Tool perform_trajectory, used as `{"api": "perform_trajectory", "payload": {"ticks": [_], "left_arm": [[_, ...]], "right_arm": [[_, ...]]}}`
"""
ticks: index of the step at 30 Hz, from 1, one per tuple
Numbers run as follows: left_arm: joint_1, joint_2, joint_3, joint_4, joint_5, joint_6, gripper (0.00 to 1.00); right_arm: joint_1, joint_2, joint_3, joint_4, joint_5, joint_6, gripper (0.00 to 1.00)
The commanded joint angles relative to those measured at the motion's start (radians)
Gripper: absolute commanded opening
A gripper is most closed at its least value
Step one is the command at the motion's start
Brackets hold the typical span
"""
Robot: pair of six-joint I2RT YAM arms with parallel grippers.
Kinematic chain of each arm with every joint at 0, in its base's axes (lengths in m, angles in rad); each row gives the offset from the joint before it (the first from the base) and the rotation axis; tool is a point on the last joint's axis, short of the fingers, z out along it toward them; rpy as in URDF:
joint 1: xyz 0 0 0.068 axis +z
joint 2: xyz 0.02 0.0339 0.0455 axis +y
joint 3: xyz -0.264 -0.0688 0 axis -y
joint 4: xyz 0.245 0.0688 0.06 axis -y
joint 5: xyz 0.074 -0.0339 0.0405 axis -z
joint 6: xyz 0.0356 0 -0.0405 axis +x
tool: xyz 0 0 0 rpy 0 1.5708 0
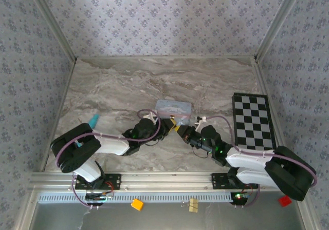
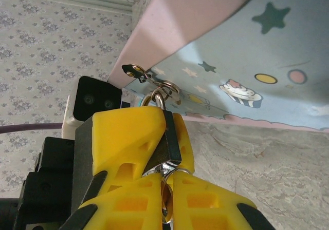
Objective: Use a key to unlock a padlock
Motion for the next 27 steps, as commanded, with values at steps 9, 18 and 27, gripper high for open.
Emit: {"api": "perform_trajectory", "payload": {"ticks": [9,18,27], "left_arm": [[-0.069,0.018,0.080,0.069,0.020,0.000,0.00],[-0.098,0.018,0.093,0.063,0.014,0.004,0.00],[-0.090,0.007,0.076,0.033,-0.008,0.007,0.00]], "right_arm": [[-0.047,-0.003,0.043,0.023,-0.014,-0.003,0.10],[-0.115,0.067,0.057,0.110,-0.080,0.017,0.10],[-0.123,0.011,0.044,0.008,-0.064,-0.030,0.16]]}}
